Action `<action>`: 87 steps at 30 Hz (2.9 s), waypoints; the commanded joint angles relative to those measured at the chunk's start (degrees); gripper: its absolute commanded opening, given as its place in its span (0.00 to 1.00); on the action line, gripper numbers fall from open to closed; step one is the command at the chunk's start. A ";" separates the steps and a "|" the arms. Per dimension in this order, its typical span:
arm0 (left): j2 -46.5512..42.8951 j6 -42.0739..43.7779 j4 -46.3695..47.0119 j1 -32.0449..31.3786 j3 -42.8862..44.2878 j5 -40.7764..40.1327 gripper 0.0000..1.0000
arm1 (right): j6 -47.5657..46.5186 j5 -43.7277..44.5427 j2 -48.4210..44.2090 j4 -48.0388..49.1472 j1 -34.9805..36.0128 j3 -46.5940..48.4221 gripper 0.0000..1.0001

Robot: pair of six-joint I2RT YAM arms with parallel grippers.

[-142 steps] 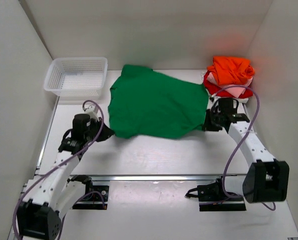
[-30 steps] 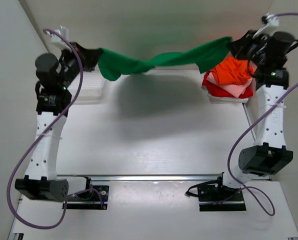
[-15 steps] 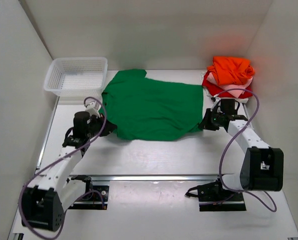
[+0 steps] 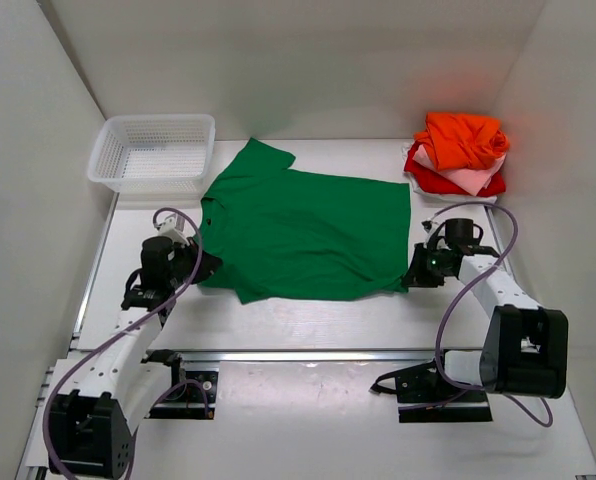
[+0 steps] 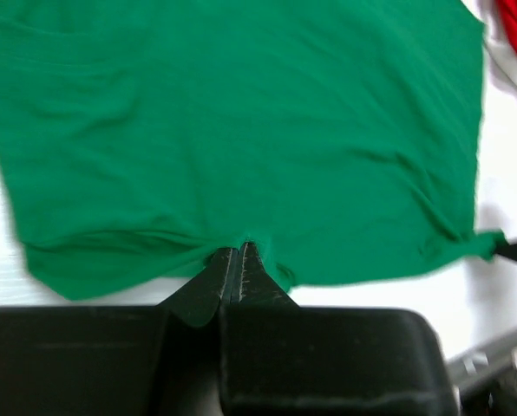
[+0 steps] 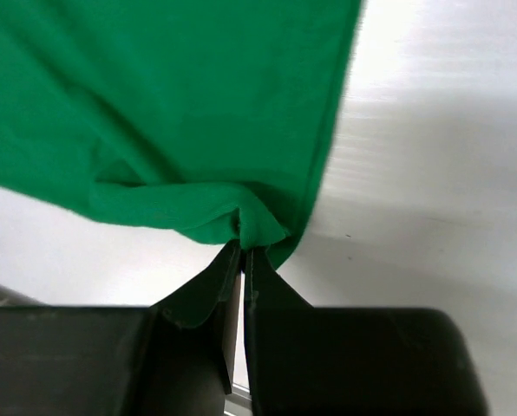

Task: Fold and stack the t-shirts
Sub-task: Grap the side of the flattened tshirt closest away from the robot with both arms, then fold the flattened tshirt in 1/3 of the way

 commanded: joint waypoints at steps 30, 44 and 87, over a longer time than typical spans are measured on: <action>38.18 -1.78 15.42 4.38 28.55 -0.71 0.00 | -11.46 -5.37 16.15 -2.73 -3.82 16.18 0.00; 51.55 1.65 14.70 5.61 40.70 2.90 0.14 | -10.06 0.94 23.27 0.09 -3.90 23.30 0.00; 40.75 8.42 -15.42 -6.25 22.43 -15.21 0.00 | 7.62 11.33 8.51 -0.60 0.85 7.05 0.00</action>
